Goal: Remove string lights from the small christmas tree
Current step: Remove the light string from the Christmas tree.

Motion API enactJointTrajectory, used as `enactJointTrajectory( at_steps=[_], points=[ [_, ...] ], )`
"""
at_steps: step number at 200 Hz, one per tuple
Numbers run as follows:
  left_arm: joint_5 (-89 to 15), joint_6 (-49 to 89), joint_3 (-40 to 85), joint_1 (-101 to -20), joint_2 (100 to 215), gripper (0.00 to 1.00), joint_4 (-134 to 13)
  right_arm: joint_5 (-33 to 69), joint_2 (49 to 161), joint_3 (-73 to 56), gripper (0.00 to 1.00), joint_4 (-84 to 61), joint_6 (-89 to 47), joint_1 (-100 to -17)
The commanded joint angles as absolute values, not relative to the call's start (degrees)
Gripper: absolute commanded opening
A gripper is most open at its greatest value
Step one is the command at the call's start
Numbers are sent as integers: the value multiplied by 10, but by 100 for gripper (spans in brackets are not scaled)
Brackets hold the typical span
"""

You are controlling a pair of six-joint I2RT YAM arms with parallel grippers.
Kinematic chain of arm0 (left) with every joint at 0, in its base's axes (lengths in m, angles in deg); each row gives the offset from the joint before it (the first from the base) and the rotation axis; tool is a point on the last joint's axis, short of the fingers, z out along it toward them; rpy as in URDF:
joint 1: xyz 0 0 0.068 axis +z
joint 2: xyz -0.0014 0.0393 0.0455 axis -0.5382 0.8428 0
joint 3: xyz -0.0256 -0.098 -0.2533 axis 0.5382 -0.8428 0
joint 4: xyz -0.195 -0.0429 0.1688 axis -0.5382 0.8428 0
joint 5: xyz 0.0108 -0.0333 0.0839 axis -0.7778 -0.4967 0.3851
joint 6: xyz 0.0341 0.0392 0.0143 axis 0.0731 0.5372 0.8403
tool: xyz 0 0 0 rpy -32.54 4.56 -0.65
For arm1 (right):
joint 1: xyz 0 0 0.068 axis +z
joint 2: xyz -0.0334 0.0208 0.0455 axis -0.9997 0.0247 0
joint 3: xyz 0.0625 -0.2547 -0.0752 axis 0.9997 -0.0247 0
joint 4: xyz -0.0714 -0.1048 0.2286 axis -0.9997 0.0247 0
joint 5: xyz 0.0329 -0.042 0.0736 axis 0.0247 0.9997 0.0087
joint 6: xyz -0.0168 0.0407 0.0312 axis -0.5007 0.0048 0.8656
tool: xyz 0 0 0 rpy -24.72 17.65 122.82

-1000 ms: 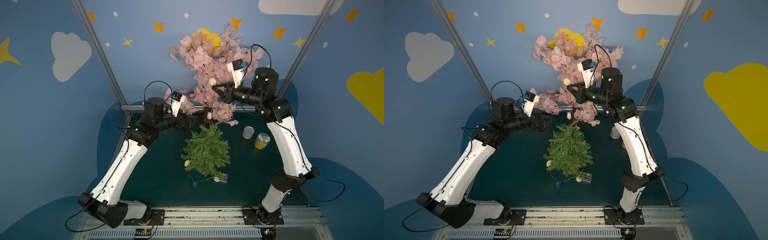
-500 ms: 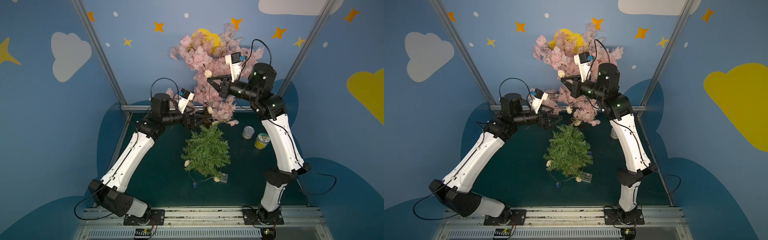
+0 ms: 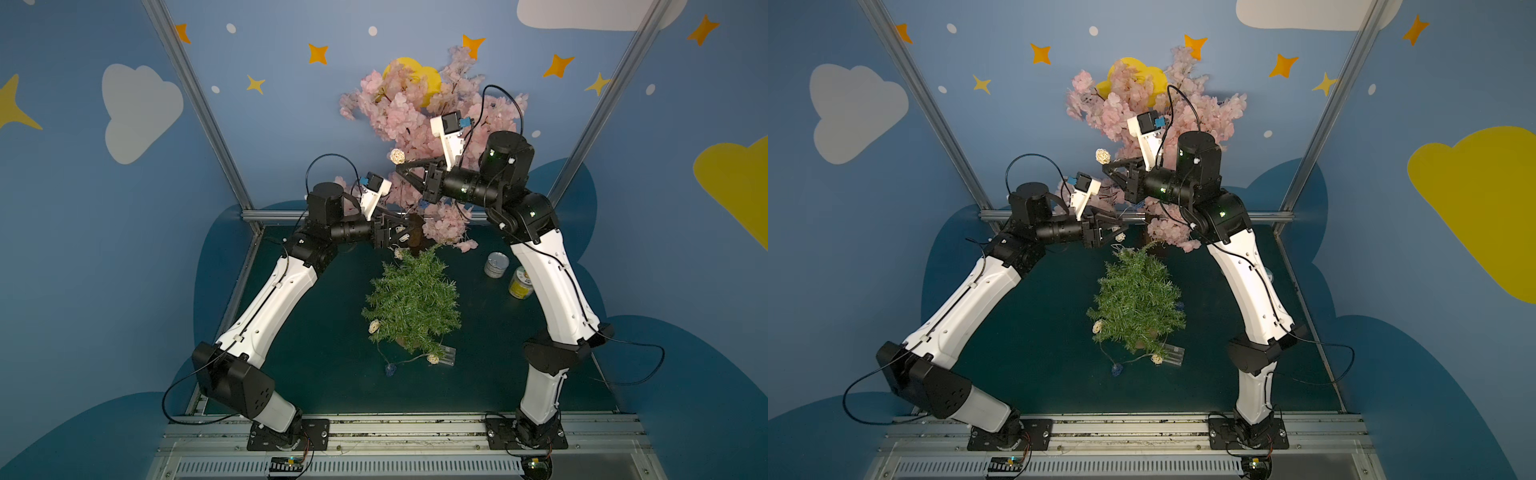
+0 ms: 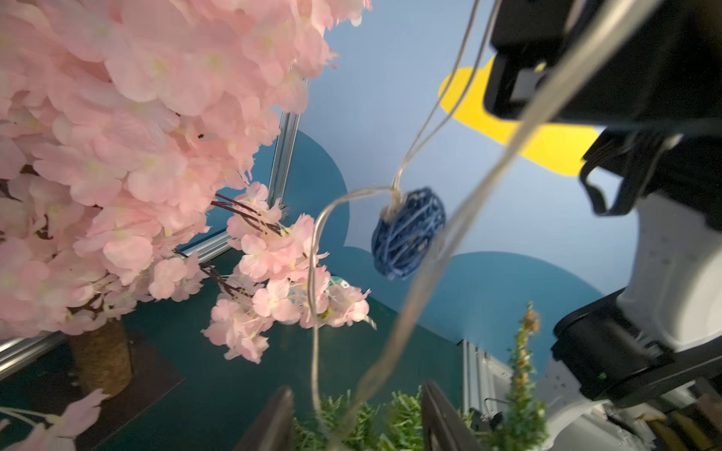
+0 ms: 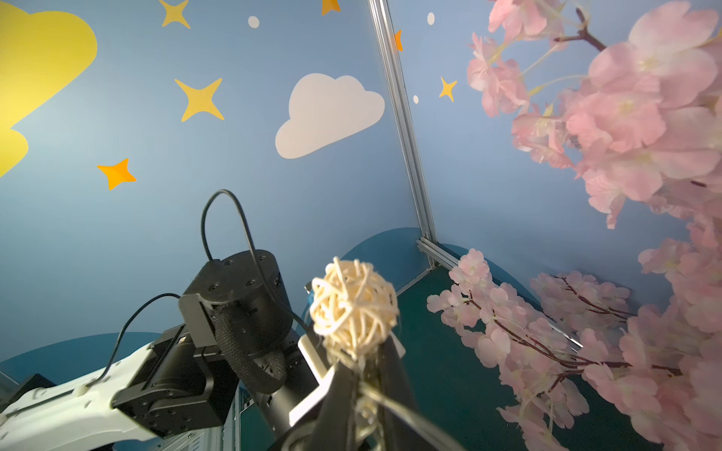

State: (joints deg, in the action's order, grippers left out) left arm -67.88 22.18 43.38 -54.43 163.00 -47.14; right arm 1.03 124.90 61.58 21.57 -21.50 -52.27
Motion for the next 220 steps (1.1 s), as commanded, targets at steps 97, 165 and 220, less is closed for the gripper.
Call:
enactJointTrajectory(
  at_steps=[97,165,220],
  points=[
    [-367,249,331,-540,1421,5,-402,24,1168,532,11,277,-249,-476],
    [-303,284,326,-540,1294,5,-253,84,1159,492,68,356,-303,-385],
    [-279,256,354,-540,1197,5,-161,148,1060,348,76,325,-316,-343]
  ],
)
